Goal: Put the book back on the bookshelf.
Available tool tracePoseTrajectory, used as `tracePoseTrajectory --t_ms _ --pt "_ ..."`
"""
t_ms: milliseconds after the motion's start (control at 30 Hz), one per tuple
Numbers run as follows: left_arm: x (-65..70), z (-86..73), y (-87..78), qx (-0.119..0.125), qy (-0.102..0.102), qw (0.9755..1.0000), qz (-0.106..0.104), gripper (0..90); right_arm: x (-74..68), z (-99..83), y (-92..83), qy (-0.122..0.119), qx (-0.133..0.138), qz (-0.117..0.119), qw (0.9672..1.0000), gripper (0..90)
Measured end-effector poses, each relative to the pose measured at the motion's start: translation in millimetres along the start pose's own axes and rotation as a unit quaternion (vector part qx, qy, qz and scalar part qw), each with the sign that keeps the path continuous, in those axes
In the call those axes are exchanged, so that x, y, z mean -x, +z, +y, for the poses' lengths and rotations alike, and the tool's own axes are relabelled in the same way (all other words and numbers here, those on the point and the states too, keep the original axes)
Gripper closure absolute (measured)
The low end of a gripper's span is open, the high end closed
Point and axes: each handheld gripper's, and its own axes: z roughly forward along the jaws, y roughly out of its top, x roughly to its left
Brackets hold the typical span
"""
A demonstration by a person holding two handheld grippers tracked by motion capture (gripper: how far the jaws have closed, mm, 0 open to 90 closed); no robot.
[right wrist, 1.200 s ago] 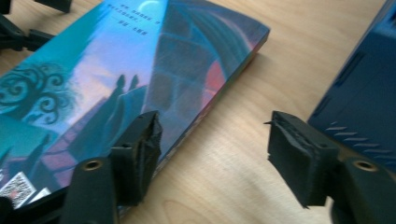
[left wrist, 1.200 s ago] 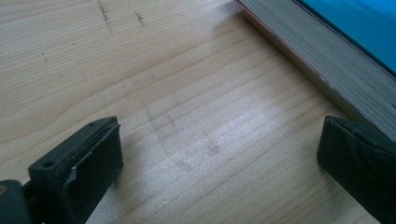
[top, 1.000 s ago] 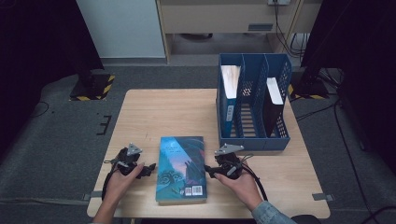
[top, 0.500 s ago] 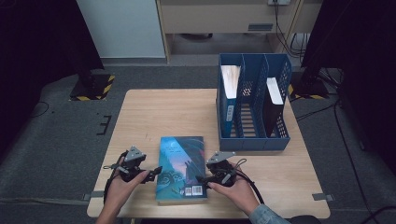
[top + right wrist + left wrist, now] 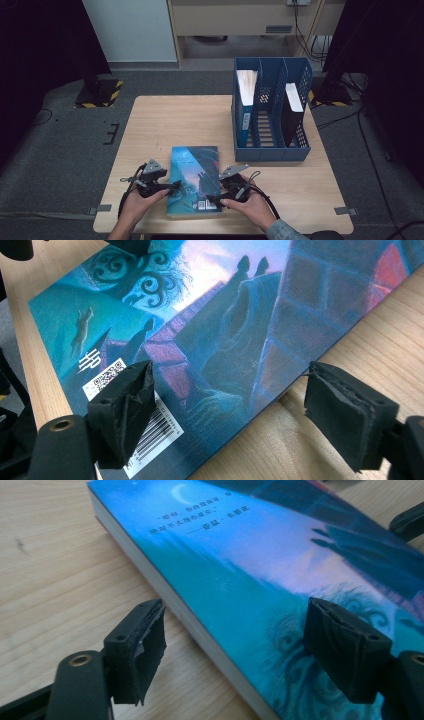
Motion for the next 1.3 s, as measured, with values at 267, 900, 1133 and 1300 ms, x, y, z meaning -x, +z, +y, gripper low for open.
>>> tracePoseTrajectory --t_ms 267,900,1133,1300 --pt "-3.8 -1.5 1.8 0.005 -0.012 0.9997 -0.019 31.7 -6.9 1.7 0.6 -0.009 -0.002 -0.012 0.9999 20.8" --pt "-10.1 -4.2 3.9 0.016 -0.031 0.9992 -0.018 29.1 5.2 -3.7 16.3 0.046 -0.015 0.070 0.9964 7.5" --pt "-11.5 -5.4 4.6 0.017 -0.039 0.9988 -0.024 28.6 7.8 -4.4 18.0 0.042 -0.008 0.081 0.9958 6.2" --pt "-10.4 -3.3 5.2 0.012 -0.032 0.9992 -0.023 28.2 8.5 -7.0 18.4 0.047 0.006 0.082 0.9955 6.1"
